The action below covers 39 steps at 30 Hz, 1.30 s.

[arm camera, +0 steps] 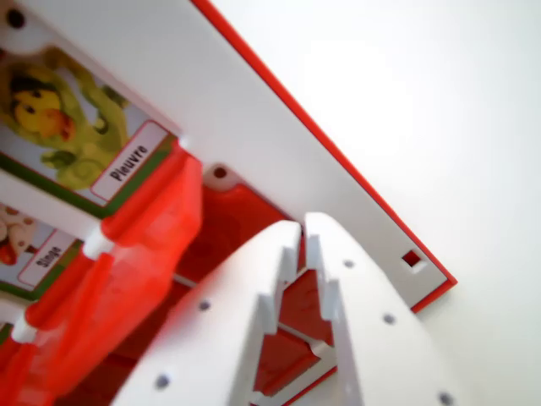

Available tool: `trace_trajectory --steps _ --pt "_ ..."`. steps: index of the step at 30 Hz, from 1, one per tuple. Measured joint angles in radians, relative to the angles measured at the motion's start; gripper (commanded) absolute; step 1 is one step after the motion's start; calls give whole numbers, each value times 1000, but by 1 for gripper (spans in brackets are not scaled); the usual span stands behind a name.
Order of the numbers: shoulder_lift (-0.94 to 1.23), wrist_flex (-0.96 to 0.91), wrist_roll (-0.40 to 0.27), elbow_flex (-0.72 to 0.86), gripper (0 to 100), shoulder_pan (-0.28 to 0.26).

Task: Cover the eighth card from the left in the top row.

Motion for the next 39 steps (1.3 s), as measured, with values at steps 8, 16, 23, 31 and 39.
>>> trace_trajectory --steps 8,16,23,31,39 --pt "-2 -63 100 -2 0 -37" --pt "-2 -120 173 -48 0 -44" --pt "-2 -167 175 -91 0 -44" --pt "6 -126 48 -91 0 -44" --pt "232 170 -198 -78 0 -29"
